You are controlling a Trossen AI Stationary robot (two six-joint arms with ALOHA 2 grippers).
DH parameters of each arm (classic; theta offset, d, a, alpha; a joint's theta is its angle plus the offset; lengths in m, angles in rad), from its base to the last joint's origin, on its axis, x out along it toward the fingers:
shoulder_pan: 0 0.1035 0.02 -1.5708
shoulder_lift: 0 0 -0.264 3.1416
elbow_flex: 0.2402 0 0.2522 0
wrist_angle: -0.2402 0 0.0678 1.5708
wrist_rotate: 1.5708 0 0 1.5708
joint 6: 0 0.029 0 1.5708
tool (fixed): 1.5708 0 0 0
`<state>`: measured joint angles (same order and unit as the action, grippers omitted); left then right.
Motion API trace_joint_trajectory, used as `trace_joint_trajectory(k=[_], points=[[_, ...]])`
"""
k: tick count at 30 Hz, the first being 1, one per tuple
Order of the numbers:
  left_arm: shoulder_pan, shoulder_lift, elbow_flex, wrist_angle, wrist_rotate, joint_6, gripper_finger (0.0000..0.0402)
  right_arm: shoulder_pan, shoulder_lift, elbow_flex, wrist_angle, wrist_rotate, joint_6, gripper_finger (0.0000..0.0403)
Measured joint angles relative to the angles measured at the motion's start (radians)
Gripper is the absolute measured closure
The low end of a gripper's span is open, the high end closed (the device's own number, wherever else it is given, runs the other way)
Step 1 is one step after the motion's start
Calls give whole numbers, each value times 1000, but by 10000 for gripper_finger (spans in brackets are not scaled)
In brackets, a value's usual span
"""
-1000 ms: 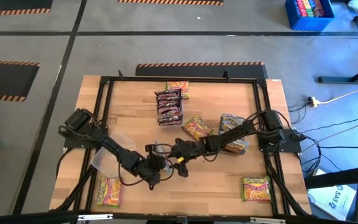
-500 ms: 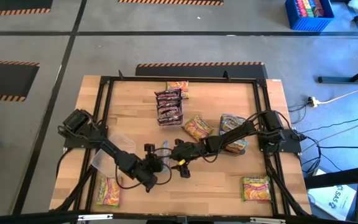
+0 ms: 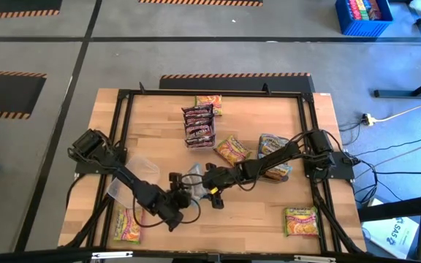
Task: Sort Maruchan noodles
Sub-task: Put the blue noodle pack into the black bin
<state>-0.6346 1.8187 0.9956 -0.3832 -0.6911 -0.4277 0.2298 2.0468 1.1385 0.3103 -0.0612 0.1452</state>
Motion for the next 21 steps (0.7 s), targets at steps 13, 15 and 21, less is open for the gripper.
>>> trace_joint_trajectory(k=[13,15,21], points=[[24,5,-17,1,43,-4,243,-1,2,213,-394,57,-17,162],[25,5,-15,-6,47,-4,243,-1,2,249,-445,62,-28,162],[20,5,82,-232,211,-66,243,-1,1,283,-489,59,-38,162]])
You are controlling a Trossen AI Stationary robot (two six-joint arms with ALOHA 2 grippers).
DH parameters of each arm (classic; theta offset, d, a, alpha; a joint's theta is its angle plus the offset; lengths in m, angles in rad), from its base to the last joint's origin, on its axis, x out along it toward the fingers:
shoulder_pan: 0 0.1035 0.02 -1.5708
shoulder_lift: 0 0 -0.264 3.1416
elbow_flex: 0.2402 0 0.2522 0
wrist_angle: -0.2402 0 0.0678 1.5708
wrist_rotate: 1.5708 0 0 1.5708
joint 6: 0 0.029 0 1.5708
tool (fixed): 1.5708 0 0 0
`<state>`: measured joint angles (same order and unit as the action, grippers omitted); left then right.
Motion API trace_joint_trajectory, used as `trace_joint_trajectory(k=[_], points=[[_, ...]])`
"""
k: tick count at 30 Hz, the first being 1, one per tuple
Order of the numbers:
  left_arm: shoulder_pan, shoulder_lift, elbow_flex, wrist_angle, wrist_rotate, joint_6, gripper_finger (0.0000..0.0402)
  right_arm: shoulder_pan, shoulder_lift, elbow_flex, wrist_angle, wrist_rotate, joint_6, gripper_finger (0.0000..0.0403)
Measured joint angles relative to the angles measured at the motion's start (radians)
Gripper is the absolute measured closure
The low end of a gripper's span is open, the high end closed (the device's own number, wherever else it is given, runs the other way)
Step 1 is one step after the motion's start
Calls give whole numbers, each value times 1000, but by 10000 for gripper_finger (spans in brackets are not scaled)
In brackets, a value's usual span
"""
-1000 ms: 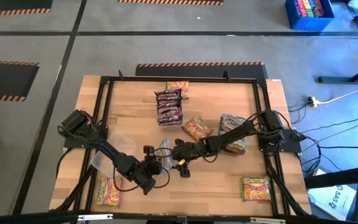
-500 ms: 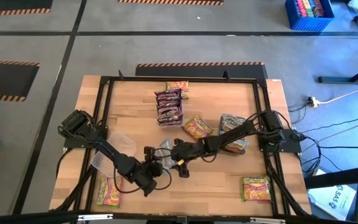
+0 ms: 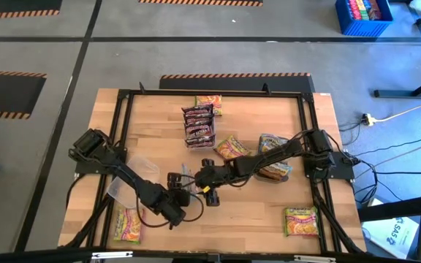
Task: Sort Maruchan noodles
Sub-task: Put the blue noodle pack into the black bin
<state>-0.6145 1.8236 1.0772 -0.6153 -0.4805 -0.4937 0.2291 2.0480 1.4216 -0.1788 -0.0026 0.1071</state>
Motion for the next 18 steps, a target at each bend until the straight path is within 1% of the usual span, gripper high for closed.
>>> trace_joint_trajectory(k=[3,6,10,14,15,18], points=[[-17,0,61,-166,41,-73,243,1,0,0,-2,-7,-9,162],[-46,0,105,-279,33,-111,243,13,0,-5,3,-4,-9,162],[-81,0,138,-312,-50,-120,243,42,0,-34,5,27,-9,162],[-91,0,141,-315,-215,-132,243,65,0,-79,79,123,21,162],[-88,0,138,-313,-241,-141,243,69,0,-88,84,151,42,162],[-72,0,122,-313,-248,-183,243,87,0,-101,126,205,97,162]])
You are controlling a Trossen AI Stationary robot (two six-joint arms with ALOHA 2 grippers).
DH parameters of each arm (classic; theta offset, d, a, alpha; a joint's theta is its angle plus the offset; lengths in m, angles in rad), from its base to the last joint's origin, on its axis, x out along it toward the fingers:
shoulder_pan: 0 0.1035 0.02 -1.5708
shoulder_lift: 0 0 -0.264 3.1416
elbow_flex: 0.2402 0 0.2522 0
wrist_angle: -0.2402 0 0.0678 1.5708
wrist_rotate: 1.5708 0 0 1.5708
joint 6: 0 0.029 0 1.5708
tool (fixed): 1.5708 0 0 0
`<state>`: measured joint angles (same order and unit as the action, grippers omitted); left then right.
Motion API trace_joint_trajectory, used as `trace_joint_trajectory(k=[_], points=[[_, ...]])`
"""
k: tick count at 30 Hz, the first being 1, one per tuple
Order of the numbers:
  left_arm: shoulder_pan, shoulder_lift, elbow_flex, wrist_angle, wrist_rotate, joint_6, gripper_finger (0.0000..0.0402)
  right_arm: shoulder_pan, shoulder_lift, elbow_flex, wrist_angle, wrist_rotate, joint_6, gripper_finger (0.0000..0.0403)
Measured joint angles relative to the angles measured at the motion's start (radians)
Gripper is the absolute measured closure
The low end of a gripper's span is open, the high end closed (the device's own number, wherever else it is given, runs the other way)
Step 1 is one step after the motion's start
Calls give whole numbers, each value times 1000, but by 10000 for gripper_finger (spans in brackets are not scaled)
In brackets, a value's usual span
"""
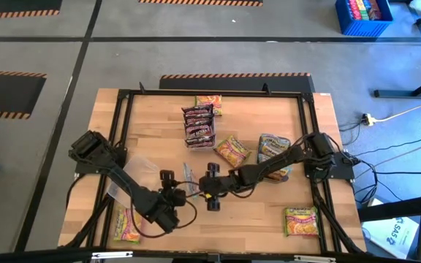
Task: Sort Maruchan noodles
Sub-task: Put the blue noodle pack into the black bin
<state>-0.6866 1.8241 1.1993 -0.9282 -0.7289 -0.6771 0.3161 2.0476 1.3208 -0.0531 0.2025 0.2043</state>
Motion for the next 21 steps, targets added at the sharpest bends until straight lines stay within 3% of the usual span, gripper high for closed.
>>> trace_joint_trajectory(k=[4,14,21], points=[[22,0,-33,53,15,-31,243,47,0,-9,3,122,84,162],[78,1,-157,458,55,46,243,125,0,-8,94,441,184,162],[121,1,-188,666,61,144,243,105,46,-8,172,432,186,162]])
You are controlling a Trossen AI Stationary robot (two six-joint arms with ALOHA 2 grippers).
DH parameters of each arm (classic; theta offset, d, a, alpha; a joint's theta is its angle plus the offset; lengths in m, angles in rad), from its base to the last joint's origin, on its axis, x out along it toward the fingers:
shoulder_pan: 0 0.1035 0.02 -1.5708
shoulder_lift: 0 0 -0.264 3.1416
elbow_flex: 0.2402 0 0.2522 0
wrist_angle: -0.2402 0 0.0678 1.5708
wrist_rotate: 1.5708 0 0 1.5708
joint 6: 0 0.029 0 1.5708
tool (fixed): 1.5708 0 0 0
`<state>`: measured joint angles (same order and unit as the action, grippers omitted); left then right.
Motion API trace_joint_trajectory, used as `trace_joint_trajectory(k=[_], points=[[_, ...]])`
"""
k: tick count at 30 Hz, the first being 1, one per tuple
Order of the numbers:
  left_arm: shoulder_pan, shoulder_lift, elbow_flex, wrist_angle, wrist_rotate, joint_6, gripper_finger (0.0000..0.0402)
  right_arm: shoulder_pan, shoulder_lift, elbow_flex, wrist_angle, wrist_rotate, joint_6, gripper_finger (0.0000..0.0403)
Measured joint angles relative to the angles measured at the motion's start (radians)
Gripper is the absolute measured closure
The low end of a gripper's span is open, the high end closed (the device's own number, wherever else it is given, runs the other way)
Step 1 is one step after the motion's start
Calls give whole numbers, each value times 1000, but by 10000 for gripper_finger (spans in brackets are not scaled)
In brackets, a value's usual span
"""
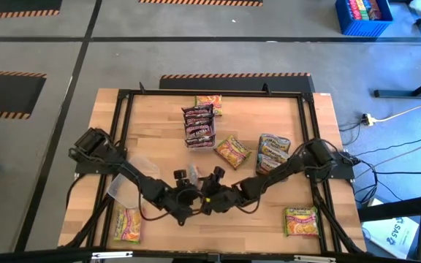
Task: Sort Maruchan noodles
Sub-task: Put the blue noodle pack into the black bin
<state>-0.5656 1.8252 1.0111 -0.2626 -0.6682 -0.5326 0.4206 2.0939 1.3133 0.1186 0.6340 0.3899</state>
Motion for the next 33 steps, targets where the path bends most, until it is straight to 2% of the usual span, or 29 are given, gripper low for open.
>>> trace_joint_trajectory(k=[8,11,18,22,29,33], points=[[21,0,0,60,-6,76,243,-24,7,0,-20,0,-21,162],[21,0,0,58,-6,79,243,-23,7,0,-57,22,-46,176],[0,-4,0,25,5,76,243,-21,7,2,-113,43,-108,282],[-17,-42,0,-46,99,54,243,-21,7,2,-121,67,-158,327],[-40,-164,0,-201,212,-18,243,-8,-15,-1,-170,73,-238,312],[-57,-247,0,-300,210,-59,243,46,-69,-2,-247,164,-378,315]])
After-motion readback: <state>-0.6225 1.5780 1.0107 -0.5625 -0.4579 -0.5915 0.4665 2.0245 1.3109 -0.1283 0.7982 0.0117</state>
